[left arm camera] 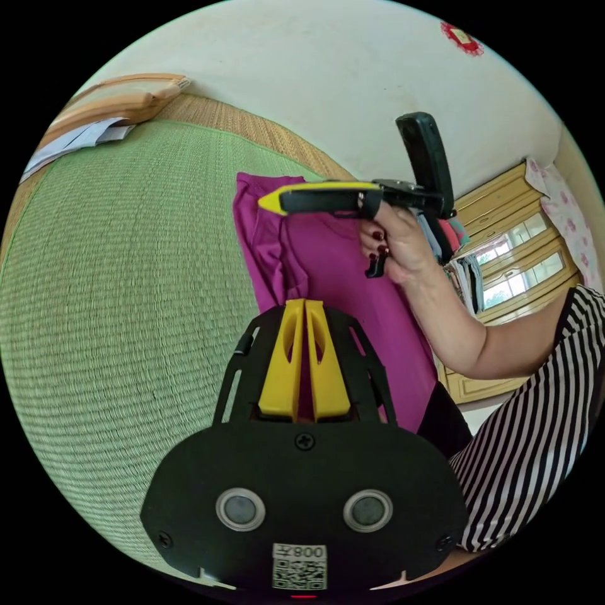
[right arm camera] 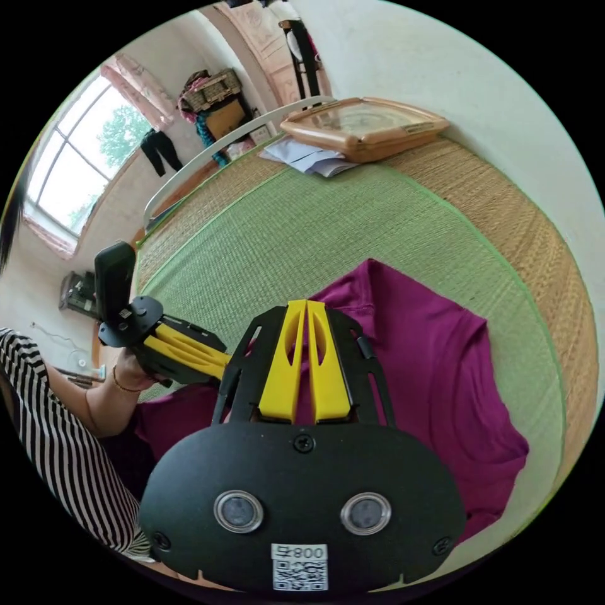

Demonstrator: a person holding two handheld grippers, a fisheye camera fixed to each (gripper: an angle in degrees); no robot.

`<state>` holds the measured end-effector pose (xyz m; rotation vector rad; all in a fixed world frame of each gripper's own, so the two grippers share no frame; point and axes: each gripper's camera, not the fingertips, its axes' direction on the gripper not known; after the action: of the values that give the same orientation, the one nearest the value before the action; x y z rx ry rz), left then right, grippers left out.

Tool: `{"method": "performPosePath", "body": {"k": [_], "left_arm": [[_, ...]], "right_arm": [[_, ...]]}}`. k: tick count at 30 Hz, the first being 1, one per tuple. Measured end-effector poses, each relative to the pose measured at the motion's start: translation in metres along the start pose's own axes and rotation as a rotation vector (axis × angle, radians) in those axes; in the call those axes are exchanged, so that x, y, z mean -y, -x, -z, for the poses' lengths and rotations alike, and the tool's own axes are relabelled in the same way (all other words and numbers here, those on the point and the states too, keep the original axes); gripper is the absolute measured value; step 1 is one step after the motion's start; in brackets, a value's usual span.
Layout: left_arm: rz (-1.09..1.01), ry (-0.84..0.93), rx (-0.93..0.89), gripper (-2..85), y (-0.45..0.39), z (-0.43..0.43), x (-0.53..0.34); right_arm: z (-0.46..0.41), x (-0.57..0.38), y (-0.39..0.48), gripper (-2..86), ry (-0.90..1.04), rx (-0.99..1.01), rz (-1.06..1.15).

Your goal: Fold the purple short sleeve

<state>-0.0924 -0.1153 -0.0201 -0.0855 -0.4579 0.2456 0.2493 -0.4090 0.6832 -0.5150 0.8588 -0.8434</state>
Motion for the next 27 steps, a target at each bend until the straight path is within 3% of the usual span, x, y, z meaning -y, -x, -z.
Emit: {"method": "performPosePath", "body": {"k": [6, 14, 17, 23, 27], "left_arm": [[-0.013, 0.021, 0.022, 0.0, 0.001, -0.011, -0.011], [0.007, -0.039, -0.089, 0.0, 0.016, -0.016, -0.036], [0.020, -0.117, -0.167, 0.1, 0.017, -0.009, -0.046], [0.053, -0.167, -0.156, 0.2, -0.008, 0.008, -0.075], [0.038, -0.101, -0.045, 0.2, -0.042, 0.015, -0.110]], "right_arm": [[-0.007, 0.008, -0.019, 0.1, 0.010, -0.017, -0.092], [0.028, -0.025, -0.002, 0.1, 0.012, -0.017, -0.153], [0.064, -0.060, 0.001, 0.2, -0.018, -0.002, -0.217], [0.132, -0.162, 0.033, 0.2, -0.005, -0.050, -0.334], [0.167, -0.241, 0.081, 0.1, 0.076, -0.125, -0.407]]}}
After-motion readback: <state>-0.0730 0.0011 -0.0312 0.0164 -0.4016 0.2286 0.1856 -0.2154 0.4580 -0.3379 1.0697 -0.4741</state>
